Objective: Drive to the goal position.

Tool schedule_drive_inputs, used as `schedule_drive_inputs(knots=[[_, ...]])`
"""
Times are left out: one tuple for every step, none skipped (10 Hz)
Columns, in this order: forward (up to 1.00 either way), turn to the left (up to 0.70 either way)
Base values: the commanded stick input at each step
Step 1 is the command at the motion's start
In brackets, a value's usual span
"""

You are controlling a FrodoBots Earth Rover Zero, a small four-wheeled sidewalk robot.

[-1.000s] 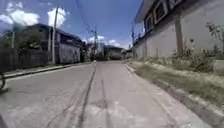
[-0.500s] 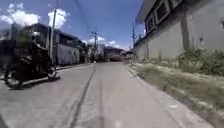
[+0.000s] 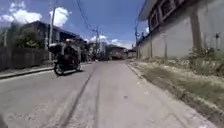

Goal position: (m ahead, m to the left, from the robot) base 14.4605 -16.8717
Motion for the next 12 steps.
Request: schedule_drive_inputs(knots=[[0.85,0.00],[0.85,0.01],[0.85,0.04],[0.85,0.00],[0.85,0.00],[0.85,0.00],[0.85,0.00],[0.85,0.00],[0.85,0.01],[0.85,0.03],[0.85,-0.03],[0.85,-0.34]])
